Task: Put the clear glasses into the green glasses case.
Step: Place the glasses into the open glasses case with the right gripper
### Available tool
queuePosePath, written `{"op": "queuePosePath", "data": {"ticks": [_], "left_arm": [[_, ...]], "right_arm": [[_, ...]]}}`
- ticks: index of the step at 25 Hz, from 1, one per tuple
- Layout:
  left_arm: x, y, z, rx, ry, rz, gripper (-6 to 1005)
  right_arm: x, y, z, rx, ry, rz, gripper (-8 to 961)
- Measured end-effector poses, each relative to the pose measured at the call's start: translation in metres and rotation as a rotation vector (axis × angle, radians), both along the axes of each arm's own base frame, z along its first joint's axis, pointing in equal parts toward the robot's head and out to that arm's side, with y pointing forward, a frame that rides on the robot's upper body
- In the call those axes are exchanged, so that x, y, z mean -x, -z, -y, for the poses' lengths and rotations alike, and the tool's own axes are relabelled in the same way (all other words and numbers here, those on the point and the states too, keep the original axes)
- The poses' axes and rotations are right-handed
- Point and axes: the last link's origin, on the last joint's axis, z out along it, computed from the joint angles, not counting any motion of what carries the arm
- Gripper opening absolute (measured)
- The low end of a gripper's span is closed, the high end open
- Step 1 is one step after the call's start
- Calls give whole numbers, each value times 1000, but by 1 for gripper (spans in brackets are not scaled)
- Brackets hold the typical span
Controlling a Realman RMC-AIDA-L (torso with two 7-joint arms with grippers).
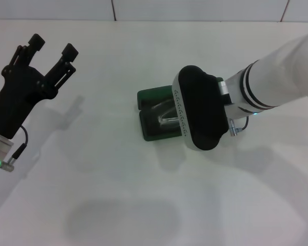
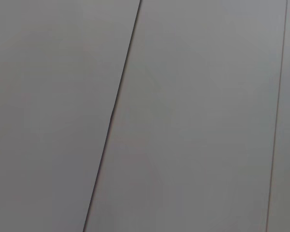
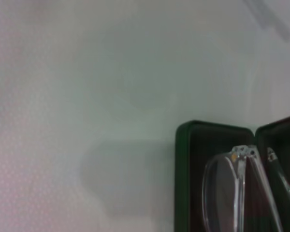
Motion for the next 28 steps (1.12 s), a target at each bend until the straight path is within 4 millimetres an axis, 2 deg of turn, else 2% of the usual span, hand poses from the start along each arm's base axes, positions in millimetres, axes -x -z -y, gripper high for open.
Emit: {"op": "queuePosePath", "data": {"ticks": [13, 20, 28], "left_arm": [[-1, 0, -2, 0, 5, -1, 887], [0, 0, -1, -1, 2, -1, 887], [0, 0, 0, 1, -1, 0, 888]], "right_arm": [[0, 1, 1, -13, -2, -9, 154], [1, 6, 10, -2, -34, -26, 169], [5, 4, 19, 4, -40, -51, 198]]}}
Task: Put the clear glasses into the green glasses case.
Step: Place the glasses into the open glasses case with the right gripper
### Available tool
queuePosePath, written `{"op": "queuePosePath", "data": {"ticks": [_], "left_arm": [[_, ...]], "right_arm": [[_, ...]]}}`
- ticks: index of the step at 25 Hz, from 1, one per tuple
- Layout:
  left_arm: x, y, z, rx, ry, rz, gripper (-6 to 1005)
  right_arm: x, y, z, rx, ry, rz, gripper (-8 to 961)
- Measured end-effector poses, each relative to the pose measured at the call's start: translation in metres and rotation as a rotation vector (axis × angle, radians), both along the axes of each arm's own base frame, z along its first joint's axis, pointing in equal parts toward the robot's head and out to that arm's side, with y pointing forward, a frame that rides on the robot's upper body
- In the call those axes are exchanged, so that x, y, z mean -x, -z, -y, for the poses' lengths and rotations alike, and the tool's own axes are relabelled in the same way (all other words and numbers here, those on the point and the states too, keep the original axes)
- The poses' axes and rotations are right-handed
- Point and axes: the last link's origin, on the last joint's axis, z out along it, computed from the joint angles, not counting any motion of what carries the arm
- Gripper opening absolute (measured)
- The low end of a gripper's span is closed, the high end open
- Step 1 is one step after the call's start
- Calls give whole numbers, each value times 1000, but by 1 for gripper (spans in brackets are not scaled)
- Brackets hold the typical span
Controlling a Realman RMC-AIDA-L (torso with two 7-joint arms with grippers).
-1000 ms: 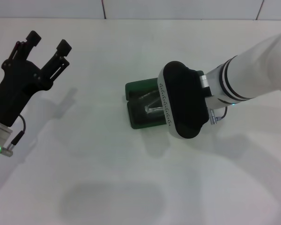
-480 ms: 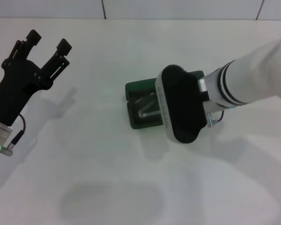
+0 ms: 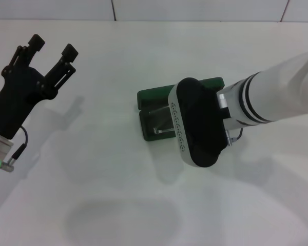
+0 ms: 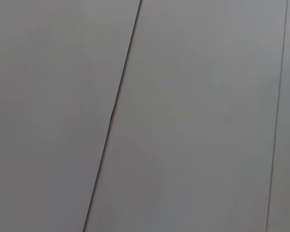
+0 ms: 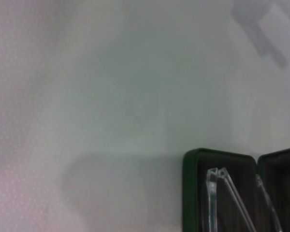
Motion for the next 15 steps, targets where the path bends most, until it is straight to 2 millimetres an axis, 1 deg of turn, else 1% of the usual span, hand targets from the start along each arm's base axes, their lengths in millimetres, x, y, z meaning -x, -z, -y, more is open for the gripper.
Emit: {"op": "queuePosePath", "data": {"ticks": [6, 15], "left_arm": [[0, 0, 0, 0, 0, 0, 888], [0, 0, 0, -2, 2, -4, 888]], "right_arm": [[0, -2, 8, 17, 4, 5, 198], [5, -5, 17, 26, -8, -48, 200]]}}
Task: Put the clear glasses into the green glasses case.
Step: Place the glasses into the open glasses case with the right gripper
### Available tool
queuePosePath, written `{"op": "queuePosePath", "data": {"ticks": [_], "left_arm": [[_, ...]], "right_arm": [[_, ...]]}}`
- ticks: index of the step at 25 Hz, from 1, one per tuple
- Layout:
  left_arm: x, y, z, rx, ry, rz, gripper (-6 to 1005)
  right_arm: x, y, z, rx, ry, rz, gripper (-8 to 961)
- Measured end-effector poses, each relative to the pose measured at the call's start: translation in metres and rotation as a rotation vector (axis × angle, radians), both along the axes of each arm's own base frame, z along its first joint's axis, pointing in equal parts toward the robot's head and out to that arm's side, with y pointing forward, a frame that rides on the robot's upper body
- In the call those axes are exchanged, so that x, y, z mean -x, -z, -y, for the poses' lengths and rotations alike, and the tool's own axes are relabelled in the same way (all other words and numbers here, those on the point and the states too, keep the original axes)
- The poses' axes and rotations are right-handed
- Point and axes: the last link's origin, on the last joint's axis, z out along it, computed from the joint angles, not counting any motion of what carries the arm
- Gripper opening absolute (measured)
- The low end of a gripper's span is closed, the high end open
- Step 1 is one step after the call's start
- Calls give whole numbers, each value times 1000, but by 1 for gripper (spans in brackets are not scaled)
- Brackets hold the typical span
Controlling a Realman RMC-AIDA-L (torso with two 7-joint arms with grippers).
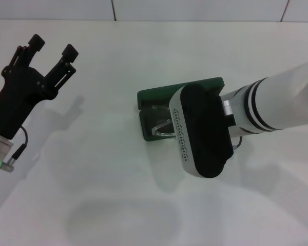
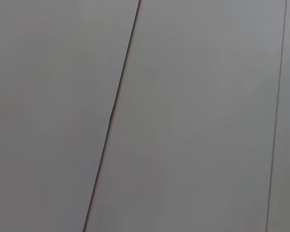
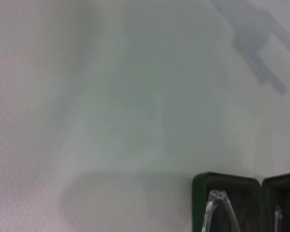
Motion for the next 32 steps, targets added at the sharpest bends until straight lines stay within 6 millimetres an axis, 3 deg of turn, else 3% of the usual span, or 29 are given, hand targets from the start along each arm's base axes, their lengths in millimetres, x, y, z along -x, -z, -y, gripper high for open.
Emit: {"op": "queuePosePath", "data": {"ticks": [8, 13, 21, 32], "left_arm": [[0, -1, -1, -2, 2, -2, 887], [-2, -1, -3, -2, 7, -1, 887], [-4, 0, -5, 5, 18, -6, 887], [-5, 0, -5, 6, 20, -8, 887]], "right_arm": [[5, -16, 5, 129, 97, -75, 201], [2, -30, -10, 176, 228, -103, 202], [-4, -14, -40, 208, 370, -64, 203], [-10, -14, -50, 160, 400, -27, 204]]}}
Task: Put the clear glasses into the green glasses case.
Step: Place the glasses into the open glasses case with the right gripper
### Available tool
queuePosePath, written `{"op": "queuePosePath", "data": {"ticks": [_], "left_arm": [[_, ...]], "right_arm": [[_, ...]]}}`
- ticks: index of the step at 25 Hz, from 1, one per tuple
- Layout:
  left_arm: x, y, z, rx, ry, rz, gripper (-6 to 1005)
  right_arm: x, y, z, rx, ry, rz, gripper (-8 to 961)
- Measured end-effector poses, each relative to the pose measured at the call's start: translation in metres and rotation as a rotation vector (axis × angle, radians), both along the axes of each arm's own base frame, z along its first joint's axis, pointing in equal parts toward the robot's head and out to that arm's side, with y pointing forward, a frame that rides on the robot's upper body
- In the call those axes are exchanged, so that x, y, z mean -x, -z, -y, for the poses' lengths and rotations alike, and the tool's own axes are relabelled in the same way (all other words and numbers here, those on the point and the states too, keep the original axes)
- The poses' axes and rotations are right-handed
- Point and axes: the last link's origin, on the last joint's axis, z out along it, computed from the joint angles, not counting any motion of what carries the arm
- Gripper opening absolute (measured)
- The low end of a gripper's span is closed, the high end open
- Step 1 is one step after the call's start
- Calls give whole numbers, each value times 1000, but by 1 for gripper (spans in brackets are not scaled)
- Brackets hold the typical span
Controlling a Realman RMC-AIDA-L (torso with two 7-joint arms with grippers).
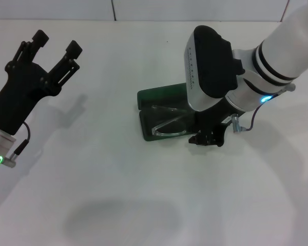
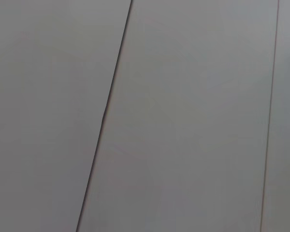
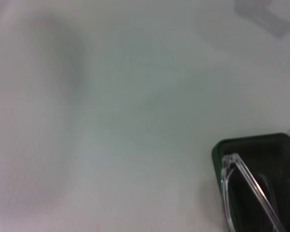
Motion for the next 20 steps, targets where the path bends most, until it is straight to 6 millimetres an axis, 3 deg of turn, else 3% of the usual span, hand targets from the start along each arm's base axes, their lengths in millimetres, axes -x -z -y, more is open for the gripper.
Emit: {"op": "queuePosePath", "data": {"ticks": [20], "left_arm": [[-1, 2, 0, 3, 0, 3, 888]], "right_arm": [[-5, 3, -15, -78, -3, 1, 207]]}}
